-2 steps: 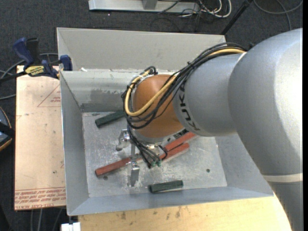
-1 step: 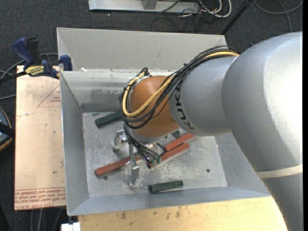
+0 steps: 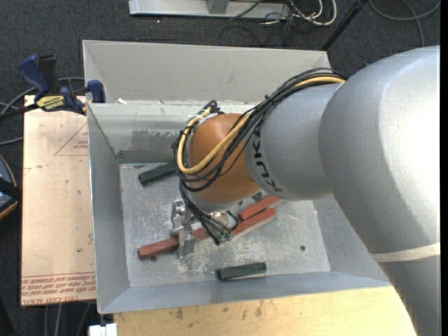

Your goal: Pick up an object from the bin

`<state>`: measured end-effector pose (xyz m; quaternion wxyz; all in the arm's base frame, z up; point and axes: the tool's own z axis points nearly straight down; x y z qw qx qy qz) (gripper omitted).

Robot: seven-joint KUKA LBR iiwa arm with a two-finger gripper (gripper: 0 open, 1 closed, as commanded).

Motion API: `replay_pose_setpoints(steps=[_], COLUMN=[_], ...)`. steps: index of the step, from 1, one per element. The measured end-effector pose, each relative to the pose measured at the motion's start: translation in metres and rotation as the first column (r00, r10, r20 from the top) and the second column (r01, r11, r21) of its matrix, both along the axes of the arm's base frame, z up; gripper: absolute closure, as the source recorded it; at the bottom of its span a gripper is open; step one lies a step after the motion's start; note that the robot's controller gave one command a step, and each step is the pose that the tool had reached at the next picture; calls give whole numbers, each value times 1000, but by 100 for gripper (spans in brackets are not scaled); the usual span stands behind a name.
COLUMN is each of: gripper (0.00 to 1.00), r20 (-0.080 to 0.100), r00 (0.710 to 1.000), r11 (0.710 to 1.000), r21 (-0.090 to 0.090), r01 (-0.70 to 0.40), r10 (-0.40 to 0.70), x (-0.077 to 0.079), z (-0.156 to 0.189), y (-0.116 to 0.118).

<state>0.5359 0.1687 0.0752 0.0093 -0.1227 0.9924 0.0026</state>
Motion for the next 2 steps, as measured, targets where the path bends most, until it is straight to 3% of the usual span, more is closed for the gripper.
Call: replay_pose_setpoints(steps=[2], gripper=[100], r20=[-7], r00=[1000], r11=[1000], r21=[-2], r01=[2], r10=[-2], x=[-2], z=[4], y=[0])
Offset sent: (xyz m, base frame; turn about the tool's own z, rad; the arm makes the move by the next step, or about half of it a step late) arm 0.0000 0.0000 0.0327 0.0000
